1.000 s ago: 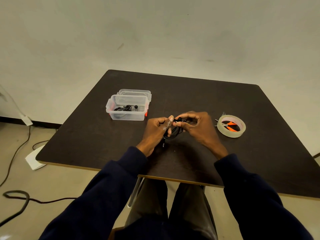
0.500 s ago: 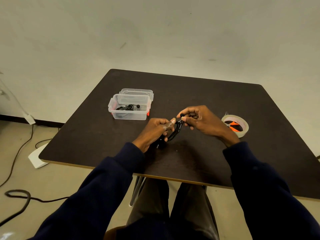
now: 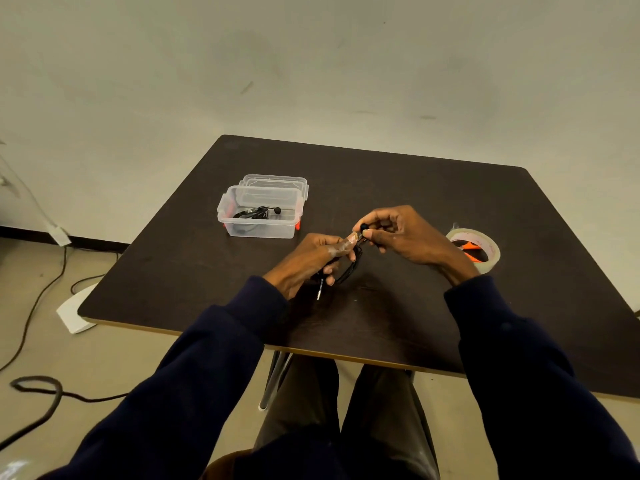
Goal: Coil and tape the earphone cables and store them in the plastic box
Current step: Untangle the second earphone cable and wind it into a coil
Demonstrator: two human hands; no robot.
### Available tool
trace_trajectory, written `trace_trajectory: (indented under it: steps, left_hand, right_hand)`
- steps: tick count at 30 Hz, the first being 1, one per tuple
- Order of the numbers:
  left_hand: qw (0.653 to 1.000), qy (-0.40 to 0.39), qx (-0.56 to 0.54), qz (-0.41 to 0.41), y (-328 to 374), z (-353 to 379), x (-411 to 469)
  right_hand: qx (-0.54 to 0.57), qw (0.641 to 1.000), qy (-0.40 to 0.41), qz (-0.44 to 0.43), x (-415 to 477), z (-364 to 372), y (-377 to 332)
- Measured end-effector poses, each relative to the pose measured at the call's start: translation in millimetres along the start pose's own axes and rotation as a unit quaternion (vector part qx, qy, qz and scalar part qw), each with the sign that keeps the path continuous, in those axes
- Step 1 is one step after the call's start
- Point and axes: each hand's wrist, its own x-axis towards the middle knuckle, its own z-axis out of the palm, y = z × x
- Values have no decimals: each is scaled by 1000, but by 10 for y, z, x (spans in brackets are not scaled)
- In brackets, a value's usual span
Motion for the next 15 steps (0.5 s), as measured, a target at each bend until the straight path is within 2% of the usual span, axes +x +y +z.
trace_trajectory:
  steps: [7,11,15]
  left_hand:
    - [998,-51,-12,-38,71,7,33]
    - [996,-71,-56,-23,85,-13,-18]
    - [988,-13,-151,-22,72,-8,-12]
  right_hand:
    - [63,997,30,16,55,19,108]
    - [141,989,34,41,91,236,147]
    - [290,950,58,99,-10,498,134]
